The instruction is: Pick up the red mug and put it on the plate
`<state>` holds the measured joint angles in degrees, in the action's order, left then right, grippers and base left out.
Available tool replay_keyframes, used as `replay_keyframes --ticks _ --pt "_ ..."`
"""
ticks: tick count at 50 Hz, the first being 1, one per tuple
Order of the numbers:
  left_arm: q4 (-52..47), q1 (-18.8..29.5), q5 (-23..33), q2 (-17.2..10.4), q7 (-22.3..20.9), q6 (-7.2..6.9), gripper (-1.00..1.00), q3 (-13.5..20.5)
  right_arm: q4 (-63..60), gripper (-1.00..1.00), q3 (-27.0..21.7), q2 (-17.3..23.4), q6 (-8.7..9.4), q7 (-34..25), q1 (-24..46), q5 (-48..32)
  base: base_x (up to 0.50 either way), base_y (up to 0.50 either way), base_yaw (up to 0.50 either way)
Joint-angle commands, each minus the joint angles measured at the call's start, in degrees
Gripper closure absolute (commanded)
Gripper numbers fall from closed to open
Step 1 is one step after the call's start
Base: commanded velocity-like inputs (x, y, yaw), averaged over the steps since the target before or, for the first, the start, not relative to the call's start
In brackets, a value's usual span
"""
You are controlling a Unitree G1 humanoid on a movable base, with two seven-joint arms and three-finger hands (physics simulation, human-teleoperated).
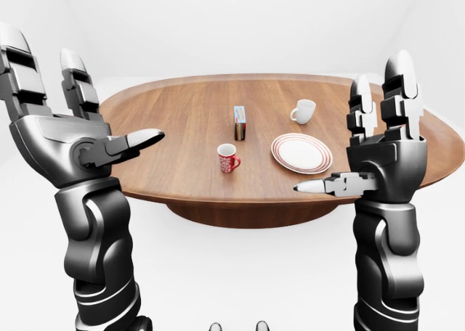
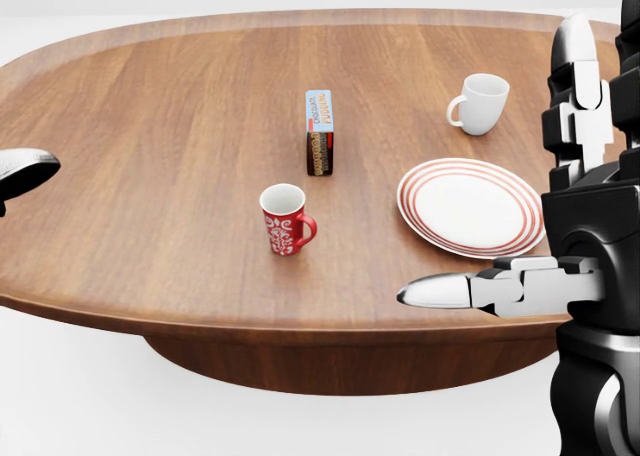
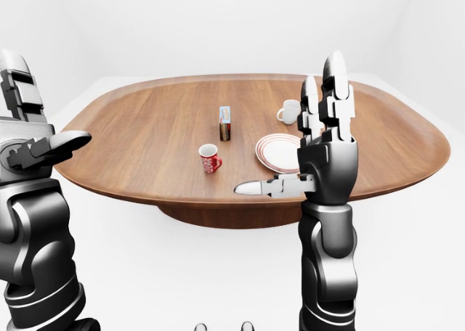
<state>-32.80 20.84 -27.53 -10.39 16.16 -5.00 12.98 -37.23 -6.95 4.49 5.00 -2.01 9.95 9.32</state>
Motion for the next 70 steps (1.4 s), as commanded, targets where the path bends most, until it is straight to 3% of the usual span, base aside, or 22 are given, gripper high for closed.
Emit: replay_keyframes --ticks 1,57,70 --pt "-0.2 -0.1 -0.2 0.0 0.0 0.0 -0.95 0.1 -0.4 -1.0 -0.2 -0.1 0.0 -0.4 -0.5 0.0 0.0 0.0 0.0" --pt "0.8 0.0 -0.6 -0.4 -0.3 0.0 -0.95 0.6 0.2 -1.0 0.3 -0.3 0.0 -0.2 -0.4 0.1 0.5 0.0 0.0" --pt "0.6 -0.1 -0.8 -0.7 -0.2 0.0 -0.95 0.8 0.3 -1.0 0.8 -0.4 0.0 0.0 -0.4 -0.6 0.05 0.0 0.0"
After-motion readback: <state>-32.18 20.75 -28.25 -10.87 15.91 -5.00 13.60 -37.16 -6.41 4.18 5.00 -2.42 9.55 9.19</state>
